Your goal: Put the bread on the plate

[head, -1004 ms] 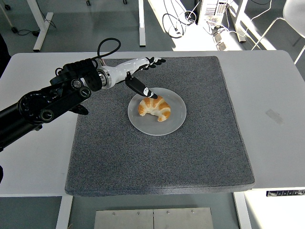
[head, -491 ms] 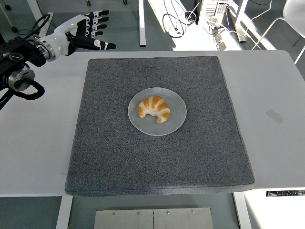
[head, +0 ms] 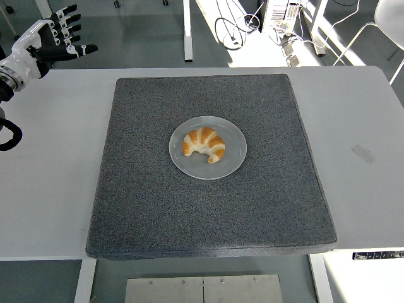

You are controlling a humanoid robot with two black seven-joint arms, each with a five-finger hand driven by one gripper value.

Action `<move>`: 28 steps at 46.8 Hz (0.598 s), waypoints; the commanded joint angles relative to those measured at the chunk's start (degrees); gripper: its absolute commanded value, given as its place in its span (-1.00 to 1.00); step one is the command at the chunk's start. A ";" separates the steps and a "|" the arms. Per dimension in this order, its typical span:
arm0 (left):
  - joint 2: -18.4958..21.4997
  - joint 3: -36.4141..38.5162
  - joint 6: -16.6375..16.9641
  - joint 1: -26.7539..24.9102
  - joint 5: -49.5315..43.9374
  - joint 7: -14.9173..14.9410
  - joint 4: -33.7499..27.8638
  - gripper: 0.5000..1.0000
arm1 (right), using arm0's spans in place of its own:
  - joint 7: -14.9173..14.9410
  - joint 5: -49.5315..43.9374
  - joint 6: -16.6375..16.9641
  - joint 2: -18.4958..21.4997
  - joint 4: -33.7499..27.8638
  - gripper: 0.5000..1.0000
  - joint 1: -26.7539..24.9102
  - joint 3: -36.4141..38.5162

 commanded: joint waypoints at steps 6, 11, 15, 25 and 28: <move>-0.25 0.09 -0.51 1.96 -2.51 -3.08 4.07 0.91 | -0.03 0.00 0.03 0.00 0.87 1.00 1.06 0.00; -0.69 0.09 -0.51 2.05 -2.59 -3.88 4.33 0.91 | 0.06 0.00 -0.15 0.00 0.35 1.00 1.06 0.00; -3.14 -0.09 -0.51 2.14 -2.59 -5.54 5.91 0.90 | 0.06 0.00 -0.15 0.00 0.17 1.00 1.15 0.00; -16.41 0.00 -0.51 3.63 -2.68 -8.62 16.63 0.90 | -0.02 0.00 -0.15 0.00 0.35 1.00 1.15 0.00; -17.74 0.00 -0.51 4.42 -2.68 -10.11 17.34 0.90 | -0.03 0.00 -0.15 0.00 0.26 1.00 1.15 0.00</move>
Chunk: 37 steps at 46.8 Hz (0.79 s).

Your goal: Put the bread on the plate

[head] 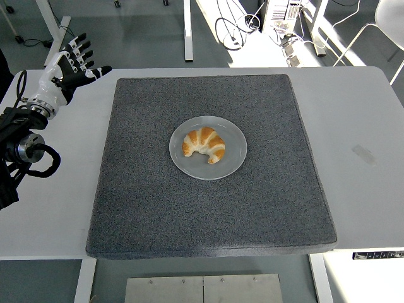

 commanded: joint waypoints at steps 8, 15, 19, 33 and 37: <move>-0.87 -0.02 -0.25 0.74 -4.13 -3.25 0.78 0.90 | -0.02 0.00 0.02 0.00 0.03 1.00 -0.69 -0.08; -0.52 -0.11 -2.44 0.48 -4.93 -3.34 0.78 0.90 | -0.02 0.00 0.02 0.00 0.03 1.00 -0.52 -0.08; -0.52 -0.37 -2.44 0.48 -4.93 -3.43 0.78 0.90 | 0.07 0.00 0.02 0.00 -0.06 1.00 -0.52 0.00; -0.43 -1.34 -2.44 0.57 -4.84 -3.43 0.78 0.90 | 0.07 -0.09 0.02 0.00 -0.06 1.00 -0.17 -0.35; -0.43 -1.34 -2.44 0.57 -4.84 -3.43 0.78 0.90 | 0.07 -0.09 0.28 0.00 -0.06 1.00 -0.61 0.09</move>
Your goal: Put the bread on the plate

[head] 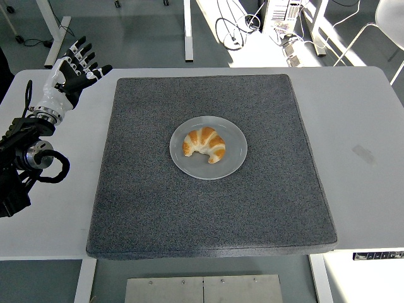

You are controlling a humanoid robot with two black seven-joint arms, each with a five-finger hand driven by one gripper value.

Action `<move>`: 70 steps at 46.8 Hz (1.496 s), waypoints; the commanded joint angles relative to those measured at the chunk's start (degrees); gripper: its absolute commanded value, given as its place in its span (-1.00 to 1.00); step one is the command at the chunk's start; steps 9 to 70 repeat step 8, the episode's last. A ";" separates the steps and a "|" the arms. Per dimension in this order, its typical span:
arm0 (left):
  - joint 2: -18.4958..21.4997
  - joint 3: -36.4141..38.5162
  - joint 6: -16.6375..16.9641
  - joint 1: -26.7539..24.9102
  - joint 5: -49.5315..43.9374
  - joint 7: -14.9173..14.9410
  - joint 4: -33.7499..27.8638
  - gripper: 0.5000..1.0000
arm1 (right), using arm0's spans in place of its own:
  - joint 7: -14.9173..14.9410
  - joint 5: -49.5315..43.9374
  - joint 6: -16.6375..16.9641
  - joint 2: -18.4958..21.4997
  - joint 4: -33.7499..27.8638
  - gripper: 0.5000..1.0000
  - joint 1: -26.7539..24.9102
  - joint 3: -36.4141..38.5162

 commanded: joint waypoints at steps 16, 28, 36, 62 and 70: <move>0.70 0.01 0.04 0.06 0.00 0.01 0.06 0.90 | 0.08 0.22 0.00 0.00 -0.27 1.00 -0.68 0.69; 0.70 0.01 0.04 0.06 0.00 0.01 0.06 0.90 | 0.08 0.22 0.00 0.00 -0.27 1.00 -0.68 0.69; 0.70 0.01 0.04 0.06 0.00 0.01 0.06 0.90 | 0.08 0.22 0.00 0.00 -0.27 1.00 -0.68 0.69; 0.70 0.01 0.04 0.06 0.00 0.01 0.06 0.90 | 0.08 0.22 0.00 0.00 -0.27 1.00 -0.68 0.69; 0.70 0.01 0.04 0.06 0.00 0.01 0.06 0.90 | 0.08 0.22 0.00 0.00 -0.27 1.00 -0.68 0.69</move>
